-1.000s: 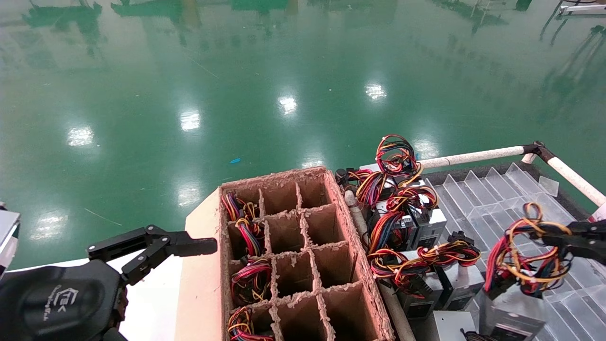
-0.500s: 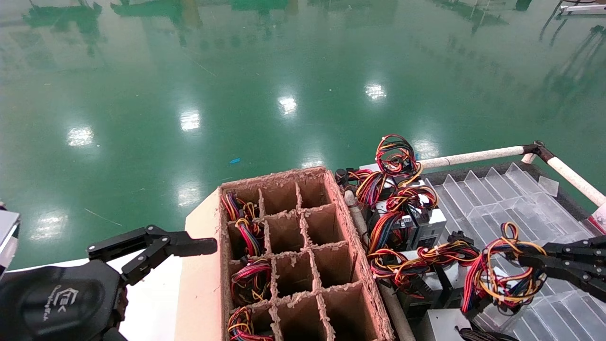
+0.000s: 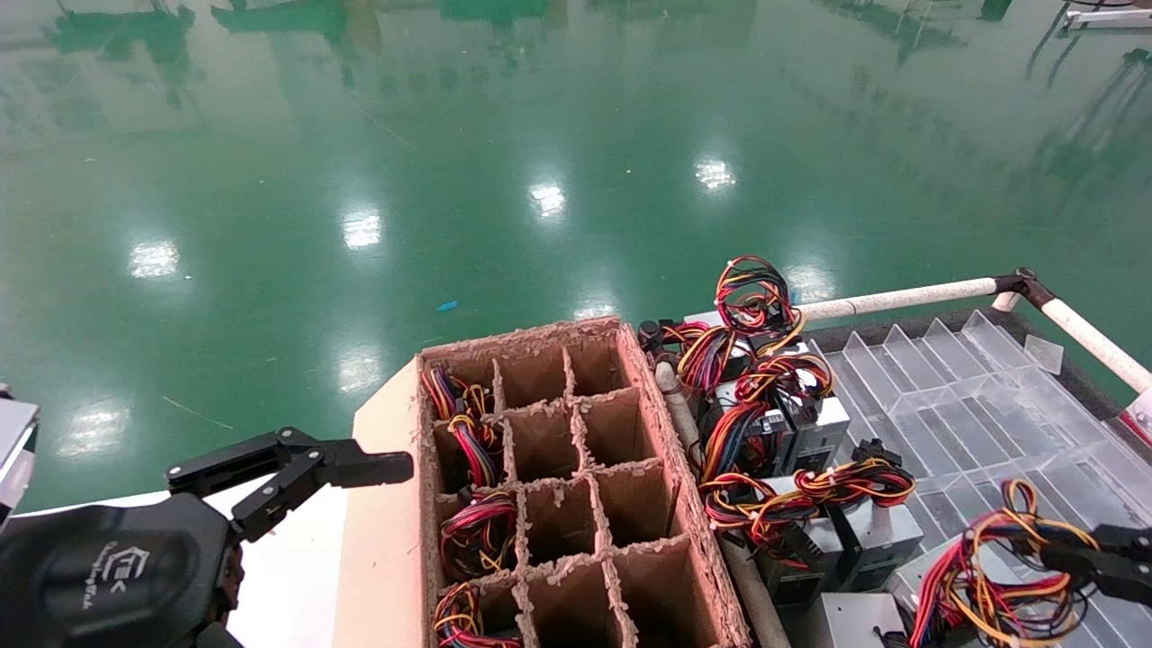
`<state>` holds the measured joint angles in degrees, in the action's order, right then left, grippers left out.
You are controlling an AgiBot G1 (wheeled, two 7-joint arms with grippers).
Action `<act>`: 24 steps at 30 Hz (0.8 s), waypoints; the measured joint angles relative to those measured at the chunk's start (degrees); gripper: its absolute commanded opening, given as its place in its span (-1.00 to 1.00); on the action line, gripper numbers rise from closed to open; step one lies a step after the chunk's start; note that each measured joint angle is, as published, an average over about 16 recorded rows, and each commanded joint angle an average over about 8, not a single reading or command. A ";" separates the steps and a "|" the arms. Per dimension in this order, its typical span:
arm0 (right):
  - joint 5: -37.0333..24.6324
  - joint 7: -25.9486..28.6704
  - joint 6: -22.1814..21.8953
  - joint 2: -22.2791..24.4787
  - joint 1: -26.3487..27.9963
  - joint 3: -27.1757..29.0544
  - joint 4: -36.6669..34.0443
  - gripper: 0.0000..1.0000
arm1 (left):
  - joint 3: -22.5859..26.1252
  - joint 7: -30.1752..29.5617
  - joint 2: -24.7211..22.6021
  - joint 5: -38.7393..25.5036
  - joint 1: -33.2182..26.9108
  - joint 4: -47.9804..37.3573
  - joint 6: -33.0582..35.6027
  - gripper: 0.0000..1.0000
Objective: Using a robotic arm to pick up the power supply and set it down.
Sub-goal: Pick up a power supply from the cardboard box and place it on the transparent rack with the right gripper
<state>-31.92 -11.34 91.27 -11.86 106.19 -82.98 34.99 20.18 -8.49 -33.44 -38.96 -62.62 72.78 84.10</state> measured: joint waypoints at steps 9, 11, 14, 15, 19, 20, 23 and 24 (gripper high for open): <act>-4.07 0.07 0.01 2.22 3.56 -1.67 -0.10 -1.00 | 0.01 0.00 0.00 0.01 0.00 0.00 0.00 1.00; -5.12 0.23 0.03 2.73 4.54 -1.96 0.01 -1.00 | 0.01 0.00 0.00 0.01 0.00 0.00 0.00 1.00; -6.60 0.56 0.07 3.49 6.01 -2.34 0.29 -1.00 | 0.01 0.01 0.00 0.01 0.00 0.00 0.00 1.00; -7.08 0.69 0.08 3.75 6.49 -2.46 0.42 -1.00 | 0.01 0.01 0.00 0.01 0.00 0.00 0.00 1.00; -8.79 1.24 0.13 4.73 8.31 -2.92 1.13 -1.00 | 0.02 0.01 0.01 0.01 0.00 0.00 -0.01 1.00; -9.21 1.38 0.14 4.96 8.74 -3.02 1.31 -1.00 | 0.02 0.01 0.01 0.01 0.00 0.00 -0.01 1.00; -10.52 1.79 0.13 5.48 9.99 -3.36 1.77 -1.00 | 0.02 0.01 0.01 0.01 0.00 0.00 -0.01 1.00; -10.99 1.91 0.13 5.59 10.38 -3.48 1.88 -1.00 | 0.02 0.01 0.01 0.01 -0.01 0.00 -0.01 1.00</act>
<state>-42.91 -9.43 91.40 -6.27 116.57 -86.46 36.87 20.20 -8.48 -33.43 -38.94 -62.62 72.78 84.09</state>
